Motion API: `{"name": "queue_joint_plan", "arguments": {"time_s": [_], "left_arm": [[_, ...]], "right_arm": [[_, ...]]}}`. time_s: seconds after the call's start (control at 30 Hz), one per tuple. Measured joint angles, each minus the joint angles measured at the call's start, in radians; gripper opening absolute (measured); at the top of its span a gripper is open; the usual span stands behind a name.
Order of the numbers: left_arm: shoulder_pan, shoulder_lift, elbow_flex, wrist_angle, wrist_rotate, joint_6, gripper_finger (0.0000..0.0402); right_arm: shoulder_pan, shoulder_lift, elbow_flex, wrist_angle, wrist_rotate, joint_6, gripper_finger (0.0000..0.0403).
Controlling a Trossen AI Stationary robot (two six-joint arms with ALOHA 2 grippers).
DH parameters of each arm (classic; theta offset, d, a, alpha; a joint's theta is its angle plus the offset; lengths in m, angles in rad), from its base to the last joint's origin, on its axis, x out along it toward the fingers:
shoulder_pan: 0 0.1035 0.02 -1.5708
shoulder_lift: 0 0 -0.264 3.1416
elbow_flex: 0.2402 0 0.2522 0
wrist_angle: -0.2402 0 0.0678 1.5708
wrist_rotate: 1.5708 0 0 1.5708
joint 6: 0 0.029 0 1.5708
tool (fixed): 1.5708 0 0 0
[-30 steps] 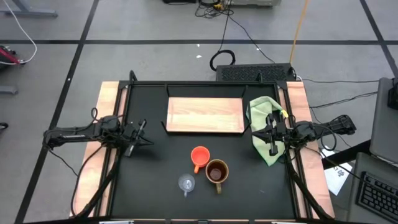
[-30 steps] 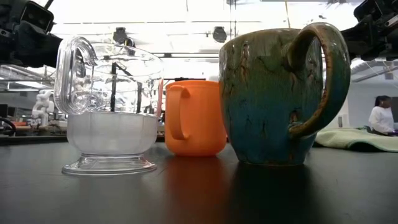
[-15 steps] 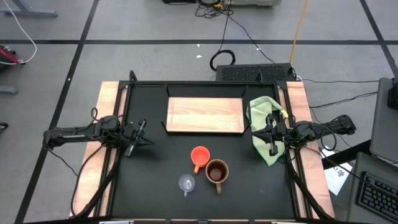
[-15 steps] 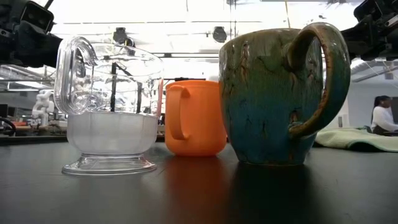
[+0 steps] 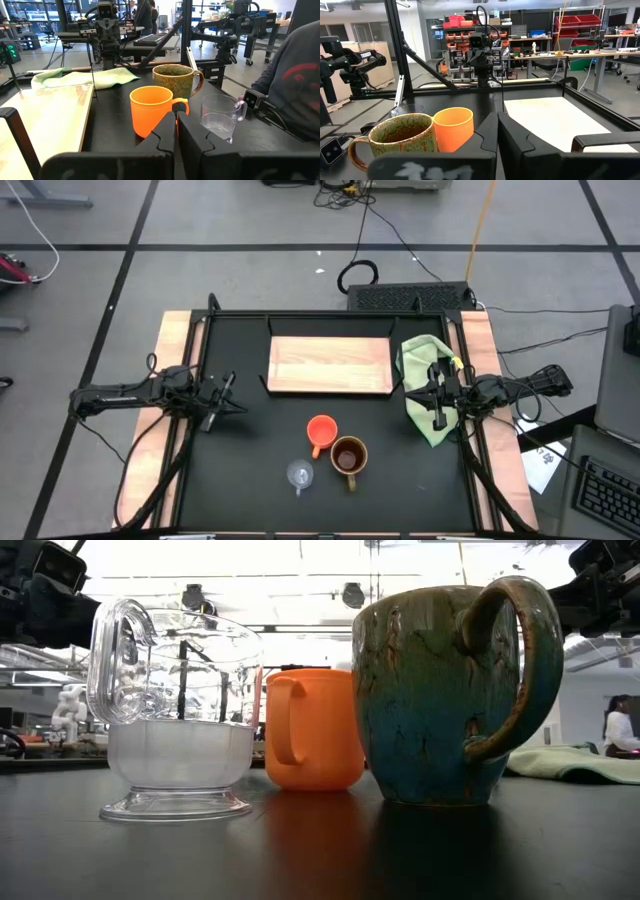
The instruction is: Stack small to large cups/mugs on shelf
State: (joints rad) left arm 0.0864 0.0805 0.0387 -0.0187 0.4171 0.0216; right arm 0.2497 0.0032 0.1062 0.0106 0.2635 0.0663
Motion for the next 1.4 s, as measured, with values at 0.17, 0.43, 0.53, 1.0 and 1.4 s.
{"name": "queue_joint_plan", "arguments": {"time_s": [0.17,0.43,0.53,1.0,1.4], "left_arm": [[0.0,0.0,0.0,0.0,0.0,0.0,0.0021],[0.0,0.0,0.0,0.0,0.0,0.0,0.0021],[0.0,0.0,0.0,0.0,0.0,0.0,0.0021],[0.0,0.0,0.0,0.001,0.0,0.0,0.0021],[0.0,0.0,0.0,0.014,0.003,-0.121,0.0021]], "right_arm": [[0.0,0.0,0.0,0.0,0.0,0.0,0.0],[0.0,0.0,0.0,0.0,0.0,0.0,0.0],[0.0,0.0,0.0,0.0,0.0,0.0,0.0],[0.0,0.0,0.0,0.0,0.0,0.0,0.0],[0.0,0.0,0.0,0.0,0.0,0.0,0.0]]}}
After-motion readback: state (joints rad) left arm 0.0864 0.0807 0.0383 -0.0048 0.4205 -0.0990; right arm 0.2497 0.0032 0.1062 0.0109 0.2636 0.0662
